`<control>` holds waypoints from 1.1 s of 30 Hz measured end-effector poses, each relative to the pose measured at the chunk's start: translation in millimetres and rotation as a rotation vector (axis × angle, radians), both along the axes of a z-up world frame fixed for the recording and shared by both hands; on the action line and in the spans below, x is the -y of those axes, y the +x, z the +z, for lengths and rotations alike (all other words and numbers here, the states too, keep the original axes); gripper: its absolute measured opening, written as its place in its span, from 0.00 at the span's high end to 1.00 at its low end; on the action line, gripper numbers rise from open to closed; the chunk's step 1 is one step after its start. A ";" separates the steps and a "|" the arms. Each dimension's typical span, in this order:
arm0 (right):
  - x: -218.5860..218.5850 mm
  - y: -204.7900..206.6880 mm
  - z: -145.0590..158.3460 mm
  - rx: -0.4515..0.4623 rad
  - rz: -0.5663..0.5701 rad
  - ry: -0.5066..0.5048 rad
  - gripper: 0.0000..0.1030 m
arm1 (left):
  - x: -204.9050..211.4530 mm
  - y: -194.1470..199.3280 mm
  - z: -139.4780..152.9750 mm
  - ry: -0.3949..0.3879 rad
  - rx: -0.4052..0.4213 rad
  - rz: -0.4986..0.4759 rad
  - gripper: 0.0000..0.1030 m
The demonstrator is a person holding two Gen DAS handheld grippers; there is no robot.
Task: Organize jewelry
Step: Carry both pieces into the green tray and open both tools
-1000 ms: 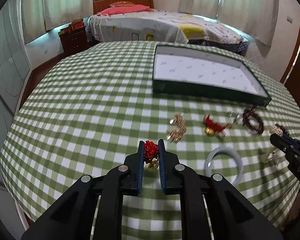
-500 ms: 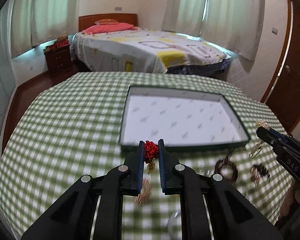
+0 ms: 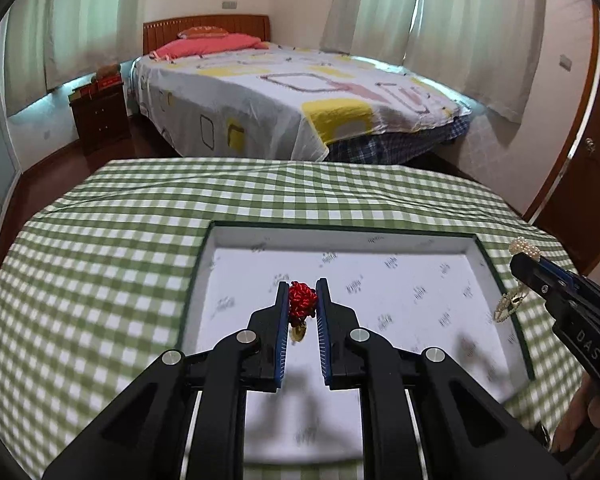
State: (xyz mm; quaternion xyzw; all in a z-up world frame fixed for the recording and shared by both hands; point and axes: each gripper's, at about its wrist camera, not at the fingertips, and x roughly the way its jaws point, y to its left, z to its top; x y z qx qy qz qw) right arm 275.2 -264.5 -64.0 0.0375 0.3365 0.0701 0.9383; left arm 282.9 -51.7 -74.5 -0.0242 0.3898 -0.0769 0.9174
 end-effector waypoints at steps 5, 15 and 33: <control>4.3 39.7 -25.5 -0.088 0.002 -0.004 0.79 | 11.7 40.7 -22.1 0.026 -0.060 0.007 0.86; 1.5 83.6 -66.9 -0.288 0.013 -0.018 0.79 | 22.7 75.9 -47.7 0.068 -0.171 0.000 0.86; -1.0 85.4 -73.1 -0.292 0.013 -0.043 0.43 | 35.1 77.1 -54.2 0.148 -0.147 -0.023 0.33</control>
